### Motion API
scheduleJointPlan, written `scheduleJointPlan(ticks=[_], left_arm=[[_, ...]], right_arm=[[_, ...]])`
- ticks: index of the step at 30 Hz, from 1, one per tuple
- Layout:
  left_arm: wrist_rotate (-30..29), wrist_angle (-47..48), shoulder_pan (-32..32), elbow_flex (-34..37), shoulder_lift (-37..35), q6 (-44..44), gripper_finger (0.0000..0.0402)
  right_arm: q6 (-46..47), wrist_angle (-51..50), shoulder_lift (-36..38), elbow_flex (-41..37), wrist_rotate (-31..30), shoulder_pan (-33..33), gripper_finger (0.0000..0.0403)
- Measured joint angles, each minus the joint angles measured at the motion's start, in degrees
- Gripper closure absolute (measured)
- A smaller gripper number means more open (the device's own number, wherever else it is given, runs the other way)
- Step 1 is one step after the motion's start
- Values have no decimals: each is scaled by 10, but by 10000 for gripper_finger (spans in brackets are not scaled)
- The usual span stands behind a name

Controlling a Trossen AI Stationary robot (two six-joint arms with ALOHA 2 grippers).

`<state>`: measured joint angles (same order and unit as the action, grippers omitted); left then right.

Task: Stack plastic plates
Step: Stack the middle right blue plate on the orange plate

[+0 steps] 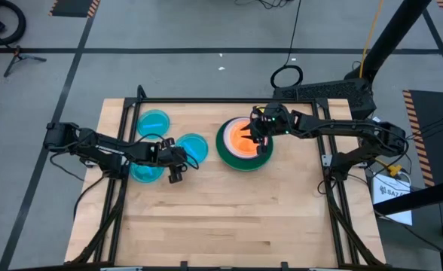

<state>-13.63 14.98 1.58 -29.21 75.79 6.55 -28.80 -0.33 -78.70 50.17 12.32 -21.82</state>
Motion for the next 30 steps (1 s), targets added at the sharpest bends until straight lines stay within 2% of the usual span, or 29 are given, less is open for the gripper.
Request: scheduleJointPlan(ticks=[30], left_arm=[[6,-2,-13,0,0,-12,193]], right_arm=[[30,22,0,0,0,0,289]])
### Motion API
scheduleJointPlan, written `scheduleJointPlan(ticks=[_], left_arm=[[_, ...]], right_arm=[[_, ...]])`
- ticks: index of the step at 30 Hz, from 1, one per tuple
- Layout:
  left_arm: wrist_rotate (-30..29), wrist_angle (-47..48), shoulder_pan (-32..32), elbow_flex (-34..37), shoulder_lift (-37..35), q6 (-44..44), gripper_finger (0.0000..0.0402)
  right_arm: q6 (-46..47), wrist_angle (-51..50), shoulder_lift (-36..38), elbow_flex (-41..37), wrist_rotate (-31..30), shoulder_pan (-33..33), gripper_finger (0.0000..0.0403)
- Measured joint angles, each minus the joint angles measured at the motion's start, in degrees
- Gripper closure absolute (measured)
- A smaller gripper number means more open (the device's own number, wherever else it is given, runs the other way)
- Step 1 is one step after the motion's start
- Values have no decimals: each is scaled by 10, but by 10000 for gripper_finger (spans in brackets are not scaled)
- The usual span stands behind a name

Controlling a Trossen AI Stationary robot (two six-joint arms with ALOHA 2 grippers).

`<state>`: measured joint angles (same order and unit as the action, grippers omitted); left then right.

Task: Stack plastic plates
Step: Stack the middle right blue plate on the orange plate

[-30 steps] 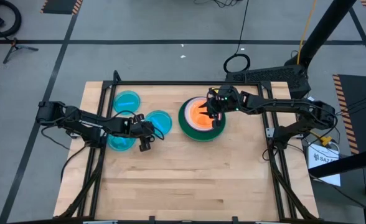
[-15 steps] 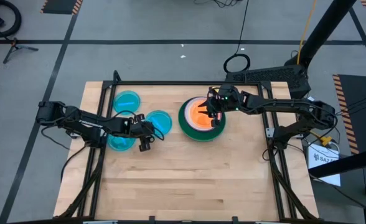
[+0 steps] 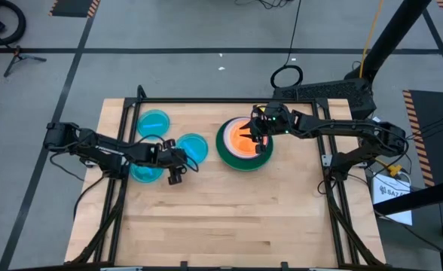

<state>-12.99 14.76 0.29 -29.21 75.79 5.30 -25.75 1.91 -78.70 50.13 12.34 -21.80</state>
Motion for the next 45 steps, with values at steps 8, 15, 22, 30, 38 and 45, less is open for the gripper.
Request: scheduleJointPlan(ticks=[8,15,22,30,38,45], left_arm=[[1,1,-5,0,0,7,193],[-1,-22,-4,4,0,-16,193],[-5,-70,9,34,0,-23,193],[2,-115,20,54,0,-56,193],[31,-116,20,54,0,-74,193],[55,-115,21,54,0,-98,202]], right_arm=[[2,0,0,0,0,0,289],[6,0,0,0,0,0,289],[11,0,0,0,0,0,289],[33,11,0,0,0,0,289],[60,22,0,0,0,0,289],[87,34,0,0,0,0,289]])
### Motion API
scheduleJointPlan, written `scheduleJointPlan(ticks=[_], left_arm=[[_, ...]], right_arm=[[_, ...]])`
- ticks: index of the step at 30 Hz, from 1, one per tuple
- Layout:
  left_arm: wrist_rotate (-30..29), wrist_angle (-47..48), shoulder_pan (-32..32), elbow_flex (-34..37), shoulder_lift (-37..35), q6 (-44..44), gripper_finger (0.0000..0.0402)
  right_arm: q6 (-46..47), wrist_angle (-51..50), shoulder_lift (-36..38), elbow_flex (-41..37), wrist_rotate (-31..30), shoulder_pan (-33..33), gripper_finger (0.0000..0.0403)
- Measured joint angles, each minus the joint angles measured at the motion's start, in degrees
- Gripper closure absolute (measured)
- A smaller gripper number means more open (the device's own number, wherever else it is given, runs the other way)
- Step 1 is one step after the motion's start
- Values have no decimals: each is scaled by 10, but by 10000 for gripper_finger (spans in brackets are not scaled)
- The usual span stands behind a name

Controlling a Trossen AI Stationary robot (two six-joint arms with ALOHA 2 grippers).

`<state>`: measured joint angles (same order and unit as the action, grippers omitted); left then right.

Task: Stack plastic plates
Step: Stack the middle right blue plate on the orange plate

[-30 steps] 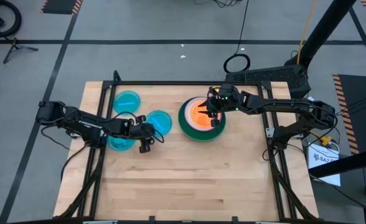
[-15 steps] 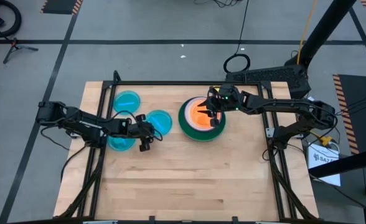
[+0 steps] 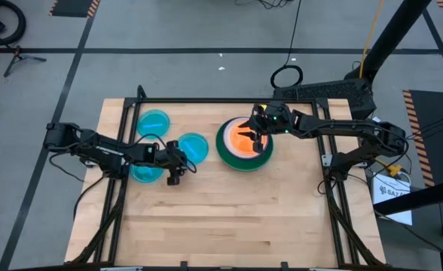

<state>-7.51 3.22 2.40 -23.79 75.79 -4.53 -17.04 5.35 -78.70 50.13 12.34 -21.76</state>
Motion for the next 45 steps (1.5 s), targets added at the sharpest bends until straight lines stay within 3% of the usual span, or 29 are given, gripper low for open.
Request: scheduleJointPlan(ticks=[15,28,45], left_arm=[[40,2,15,0,0,-33,321],[46,0,12,0,-4,-55,393],[46,18,-14,0,-96,-55,395]], right_arm=[[71,7,0,0,-1,2,289],[74,7,0,0,-2,2,289],[114,40,0,0,-3,10,289]])
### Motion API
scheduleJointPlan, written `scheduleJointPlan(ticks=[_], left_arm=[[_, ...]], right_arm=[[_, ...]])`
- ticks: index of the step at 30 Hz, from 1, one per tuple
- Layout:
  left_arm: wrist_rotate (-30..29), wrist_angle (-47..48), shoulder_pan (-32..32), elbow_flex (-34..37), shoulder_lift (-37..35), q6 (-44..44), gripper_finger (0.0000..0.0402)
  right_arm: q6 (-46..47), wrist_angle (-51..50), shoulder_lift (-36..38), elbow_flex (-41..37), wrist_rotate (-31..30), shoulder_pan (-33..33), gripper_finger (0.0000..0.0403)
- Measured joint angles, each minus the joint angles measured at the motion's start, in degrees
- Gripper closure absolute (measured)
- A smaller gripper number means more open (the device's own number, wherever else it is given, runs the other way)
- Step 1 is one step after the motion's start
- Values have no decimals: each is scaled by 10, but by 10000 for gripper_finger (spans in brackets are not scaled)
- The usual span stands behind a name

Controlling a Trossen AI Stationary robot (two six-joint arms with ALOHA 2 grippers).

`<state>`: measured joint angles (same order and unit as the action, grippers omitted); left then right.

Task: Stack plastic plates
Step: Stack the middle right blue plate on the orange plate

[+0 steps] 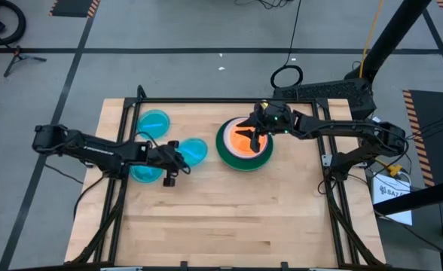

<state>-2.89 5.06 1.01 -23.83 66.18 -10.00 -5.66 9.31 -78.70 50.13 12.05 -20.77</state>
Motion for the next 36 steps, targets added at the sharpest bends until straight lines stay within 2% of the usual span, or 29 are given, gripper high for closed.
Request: scheduleJointPlan(ticks=[7,14,22,30,36], left_arm=[[0,-6,-12,0,-74,-2,396],[0,-22,-12,0,-135,7,396],[-1,-23,-12,0,-145,22,396],[-1,-22,-12,0,-145,27,396],[-1,-22,-12,0,-145,28,396]], right_arm=[[-33,38,0,1,-4,43,289],[-120,23,-13,56,-90,112,289],[-164,-44,-75,143,-90,142,289],[-192,-119,-142,234,-85,145,289],[-226,-119,-195,273,-75,146,289]])
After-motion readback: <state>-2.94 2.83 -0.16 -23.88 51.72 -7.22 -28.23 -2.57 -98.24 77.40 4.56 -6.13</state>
